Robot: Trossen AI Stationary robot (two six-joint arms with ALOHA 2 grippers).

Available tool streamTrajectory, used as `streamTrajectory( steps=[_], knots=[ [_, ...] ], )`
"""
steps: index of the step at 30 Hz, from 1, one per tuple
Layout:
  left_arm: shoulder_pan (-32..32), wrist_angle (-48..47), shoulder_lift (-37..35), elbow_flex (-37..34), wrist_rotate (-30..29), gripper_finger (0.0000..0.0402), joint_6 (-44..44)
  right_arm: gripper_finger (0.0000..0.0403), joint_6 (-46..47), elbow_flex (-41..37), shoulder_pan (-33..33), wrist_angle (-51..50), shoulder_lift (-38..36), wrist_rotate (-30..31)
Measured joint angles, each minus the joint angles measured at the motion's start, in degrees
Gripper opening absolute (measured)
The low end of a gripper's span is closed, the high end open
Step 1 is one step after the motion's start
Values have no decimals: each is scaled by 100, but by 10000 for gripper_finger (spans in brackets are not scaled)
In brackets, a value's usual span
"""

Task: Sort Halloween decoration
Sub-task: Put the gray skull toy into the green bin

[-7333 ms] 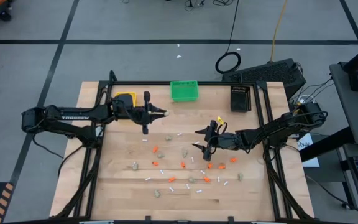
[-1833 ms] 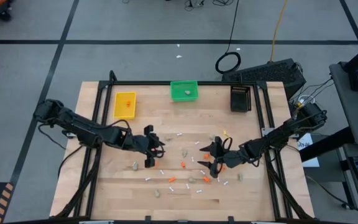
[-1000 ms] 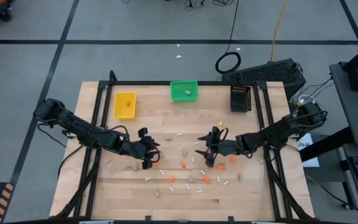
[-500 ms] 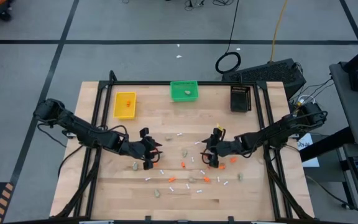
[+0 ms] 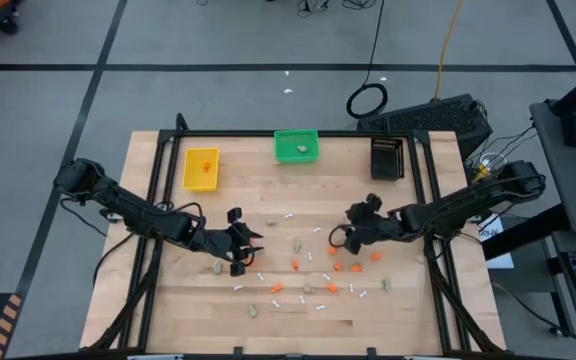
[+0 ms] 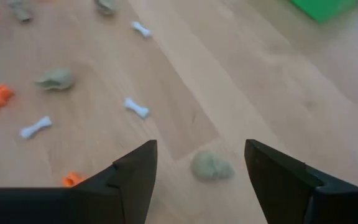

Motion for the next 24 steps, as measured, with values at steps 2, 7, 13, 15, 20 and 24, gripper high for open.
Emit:
streamTrajectory(
  steps=[2, 7, 13, 15, 20, 24],
  knots=[
    [0, 10, 0, 0, 0, 143, 0, 228, 97, 0, 2, 32, 156, -29],
    [0, 20, 0, 0, -2, 143, 0, 228, 130, 0, 50, 236, 650, 14],
    [0, 20, 0, 0, -2, 143, -4, 228, -69, -4, 43, 227, 1183, 336],
    [0, 17, 0, 0, -2, 143, -4, 228, -53, -4, 34, 278, 1323, 501],
    [0, 15, 0, 0, 0, 143, -4, 228, -98, -4, -18, 502, 1449, 590],
    [0, 15, 0, 2, 0, 143, 7, 224, -50, -3, -139, 465, 1447, 535]
  ],
)
